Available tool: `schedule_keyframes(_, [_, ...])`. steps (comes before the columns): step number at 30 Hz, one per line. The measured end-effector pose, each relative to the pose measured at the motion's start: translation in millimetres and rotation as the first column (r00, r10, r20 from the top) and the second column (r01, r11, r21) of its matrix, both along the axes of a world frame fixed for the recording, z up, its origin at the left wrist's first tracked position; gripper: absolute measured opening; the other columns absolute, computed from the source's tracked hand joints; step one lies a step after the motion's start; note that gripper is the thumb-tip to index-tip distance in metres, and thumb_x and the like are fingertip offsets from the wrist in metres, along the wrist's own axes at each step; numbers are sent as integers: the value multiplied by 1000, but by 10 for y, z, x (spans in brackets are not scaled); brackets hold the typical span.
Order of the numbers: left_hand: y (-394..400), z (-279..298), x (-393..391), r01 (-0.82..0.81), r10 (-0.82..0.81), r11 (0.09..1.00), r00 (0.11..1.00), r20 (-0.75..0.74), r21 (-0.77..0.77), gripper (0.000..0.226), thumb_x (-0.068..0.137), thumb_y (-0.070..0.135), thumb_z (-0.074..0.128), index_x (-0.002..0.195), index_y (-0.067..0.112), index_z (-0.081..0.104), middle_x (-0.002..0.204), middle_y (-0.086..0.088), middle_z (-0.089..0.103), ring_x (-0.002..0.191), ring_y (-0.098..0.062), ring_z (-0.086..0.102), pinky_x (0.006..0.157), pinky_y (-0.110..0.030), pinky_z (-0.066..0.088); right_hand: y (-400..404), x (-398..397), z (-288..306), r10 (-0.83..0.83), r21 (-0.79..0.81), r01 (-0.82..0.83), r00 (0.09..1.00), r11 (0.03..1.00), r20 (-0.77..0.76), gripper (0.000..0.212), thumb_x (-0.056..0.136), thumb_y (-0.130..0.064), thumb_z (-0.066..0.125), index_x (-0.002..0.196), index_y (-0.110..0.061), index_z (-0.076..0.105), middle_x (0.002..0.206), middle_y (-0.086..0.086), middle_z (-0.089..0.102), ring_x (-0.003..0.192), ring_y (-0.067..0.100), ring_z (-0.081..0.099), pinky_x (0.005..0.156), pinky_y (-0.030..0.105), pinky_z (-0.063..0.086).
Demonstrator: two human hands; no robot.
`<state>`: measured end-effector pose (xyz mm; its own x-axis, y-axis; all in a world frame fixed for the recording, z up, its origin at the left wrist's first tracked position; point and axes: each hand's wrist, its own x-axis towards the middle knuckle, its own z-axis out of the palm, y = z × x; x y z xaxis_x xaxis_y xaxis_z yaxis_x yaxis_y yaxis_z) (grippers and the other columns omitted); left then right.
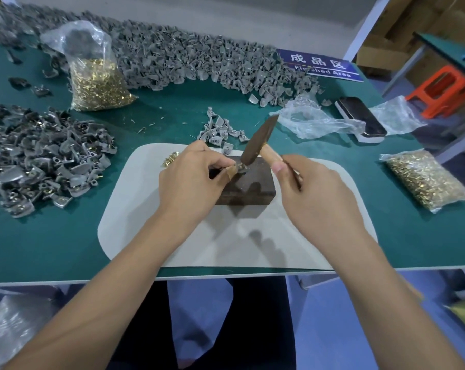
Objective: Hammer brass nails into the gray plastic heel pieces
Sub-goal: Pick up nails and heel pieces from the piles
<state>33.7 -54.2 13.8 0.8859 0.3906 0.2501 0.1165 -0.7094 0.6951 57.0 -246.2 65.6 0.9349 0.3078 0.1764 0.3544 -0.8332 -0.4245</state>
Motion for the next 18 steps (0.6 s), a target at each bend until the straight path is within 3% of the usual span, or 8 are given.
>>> schedule_keyframes(5, [5,-24,-10,-4,4,1000,1000,7,-20,4,90,47,70,88,46,73,94,11,57,87,-4,53,65,-30,38,0,126,-47,-71,170,81,996,982,-60,22,107,-44,44,101,-27,57,65,-6,55,70,24,55,60,40,40])
schedule_keyframes(8, [-15,-52,-15,-2,2,999,1000,14,-35,4,91,46,69,91,44,73,97,14,56,89,0,50,62,-22,35,-37,286,-170,-212,190,239,966,952,-151,17,107,-34,47,107,-17,50,83,2,64,81,29,60,67,42,43])
schedule_keyframes(11, [-16,-63,1,32,-30,997,999,36,-74,4,92,39,70,94,38,74,107,18,53,94,5,51,69,-14,37,-56,386,-304,-379,-15,380,915,925,-138,29,108,-38,41,111,-11,51,100,9,63,99,36,57,71,39,34])
schedule_keyframes(14, [2,-49,35,135,-128,974,991,49,-183,6,93,26,71,95,29,76,117,9,52,110,-1,53,89,-11,39,-33,421,-357,-429,-266,401,901,876,-54,47,109,-45,32,127,-7,53,129,18,57,123,39,48,83,42,35])
schedule_keyframes(16, [20,-20,25,173,-169,954,985,37,-243,7,94,23,70,94,26,77,123,3,53,118,-5,52,96,-6,33,-25,415,-368,-418,-341,369,905,865,-79,52,110,-48,29,130,-7,54,135,18,56,128,39,48,98,45,36])
schedule_keyframes(18, [51,9,2,175,-174,948,984,28,-267,7,95,24,69,94,28,76,128,4,54,123,-6,50,101,-13,34,-15,385,-362,-408,-359,363,911,860,-56,49,110,-46,32,129,-8,55,133,17,58,126,39,49,100,45,37])
